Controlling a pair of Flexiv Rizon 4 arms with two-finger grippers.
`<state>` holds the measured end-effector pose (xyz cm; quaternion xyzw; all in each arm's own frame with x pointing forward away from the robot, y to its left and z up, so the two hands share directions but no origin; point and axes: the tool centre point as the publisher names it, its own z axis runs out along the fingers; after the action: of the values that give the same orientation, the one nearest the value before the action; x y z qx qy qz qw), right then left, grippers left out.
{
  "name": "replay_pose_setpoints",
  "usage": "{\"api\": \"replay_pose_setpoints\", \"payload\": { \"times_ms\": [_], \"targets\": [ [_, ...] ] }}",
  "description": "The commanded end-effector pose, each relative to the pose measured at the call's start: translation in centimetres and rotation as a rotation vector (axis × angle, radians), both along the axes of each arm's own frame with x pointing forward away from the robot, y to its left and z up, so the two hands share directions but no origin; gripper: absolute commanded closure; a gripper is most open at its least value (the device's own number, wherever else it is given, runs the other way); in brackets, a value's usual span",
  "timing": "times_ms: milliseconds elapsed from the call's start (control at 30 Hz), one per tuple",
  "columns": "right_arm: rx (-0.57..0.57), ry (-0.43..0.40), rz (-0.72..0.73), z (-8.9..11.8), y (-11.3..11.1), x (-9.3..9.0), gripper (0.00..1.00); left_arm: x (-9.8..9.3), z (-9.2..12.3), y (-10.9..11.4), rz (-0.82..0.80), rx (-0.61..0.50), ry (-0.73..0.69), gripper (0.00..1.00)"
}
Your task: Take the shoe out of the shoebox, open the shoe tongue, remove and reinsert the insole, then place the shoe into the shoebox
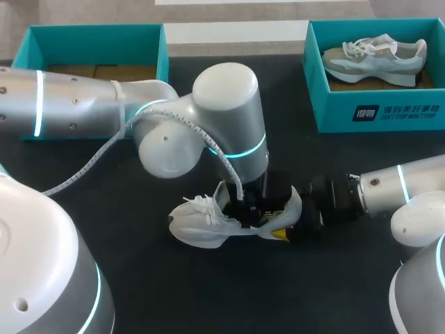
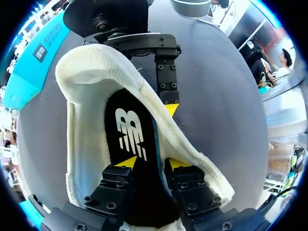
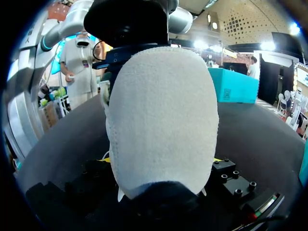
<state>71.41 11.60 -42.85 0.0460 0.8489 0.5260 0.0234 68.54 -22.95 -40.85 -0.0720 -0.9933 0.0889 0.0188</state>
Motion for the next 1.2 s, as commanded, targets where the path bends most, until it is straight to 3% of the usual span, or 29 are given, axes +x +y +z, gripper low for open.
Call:
{"api": "replay_pose_setpoints", "payload": {
  "times_ms": [33,133,400,1200],
  "targets": [
    [-0.004,0.002,-0.002,-0.2,0.4,0.2,1.00,0.0,-3.5,-0.8,0.019,0.007,-0.008,0.68],
    [-0.004,0.002,-0.002,-0.2,0.4,0.2,1.00,0.3,-4.3,-0.7,0.031,0.016,-0.006,1.00],
    [-0.004,0.002,-0.002,-0.2,0.4,0.2,1.00,0.4,-3.5,0.2,0.055,0.005,0.001,1.00],
    [-0.004,0.002,-0.002,-0.2,0.4,0.2,1.00,1.8,3.4,4.1,0.157,-0.068,0.140,1.00]
  ]
}}
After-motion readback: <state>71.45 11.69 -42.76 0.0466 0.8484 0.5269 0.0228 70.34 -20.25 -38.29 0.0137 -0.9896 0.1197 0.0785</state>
